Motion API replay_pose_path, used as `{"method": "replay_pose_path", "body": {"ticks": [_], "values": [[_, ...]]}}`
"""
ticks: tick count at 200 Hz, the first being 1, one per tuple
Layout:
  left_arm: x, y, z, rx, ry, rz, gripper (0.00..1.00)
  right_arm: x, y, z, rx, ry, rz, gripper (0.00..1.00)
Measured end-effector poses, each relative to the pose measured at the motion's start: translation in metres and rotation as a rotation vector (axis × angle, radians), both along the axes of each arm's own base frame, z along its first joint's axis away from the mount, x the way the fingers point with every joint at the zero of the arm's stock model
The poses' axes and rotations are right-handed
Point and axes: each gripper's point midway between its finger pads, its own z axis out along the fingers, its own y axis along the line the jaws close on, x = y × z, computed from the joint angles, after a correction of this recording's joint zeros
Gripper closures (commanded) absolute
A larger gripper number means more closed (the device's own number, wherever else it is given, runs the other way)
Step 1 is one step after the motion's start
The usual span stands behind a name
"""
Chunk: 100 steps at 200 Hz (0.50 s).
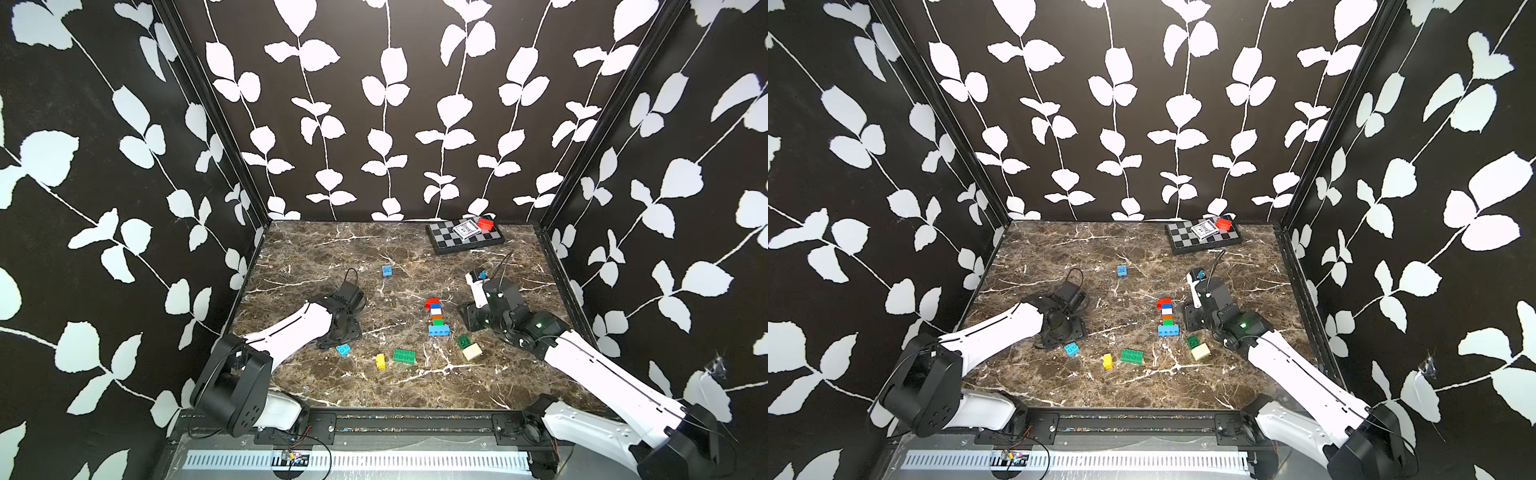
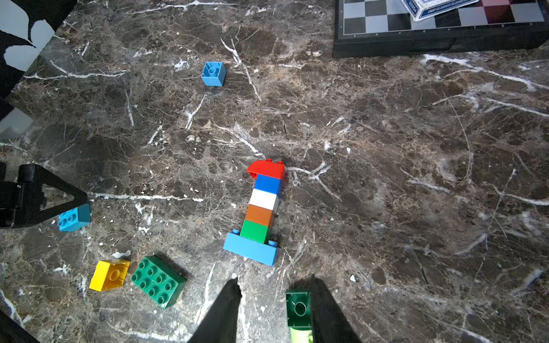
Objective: Assemble the number 1 with lego
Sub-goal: Place the lego brick at the center of the board, then pick up the lego brick from the center of the board.
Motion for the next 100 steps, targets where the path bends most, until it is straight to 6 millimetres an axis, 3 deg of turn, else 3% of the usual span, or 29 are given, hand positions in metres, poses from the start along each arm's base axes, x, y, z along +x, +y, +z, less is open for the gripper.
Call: {"method": "replay_pose_path", "body": {"ticks": [28,100], "values": [[-0.002,-0.002,-0.006,-0.031,0.01,0.072,0.34,-0.002,-0.003,-0.003,-0.009,0.018,-0.003,0.6],[-0.012,0.005,-0.018,-0.03,0.047,0.195,0.42,-0.004,-0.003,-0.006,-0.006,0.034,0.009,0.61]]}}
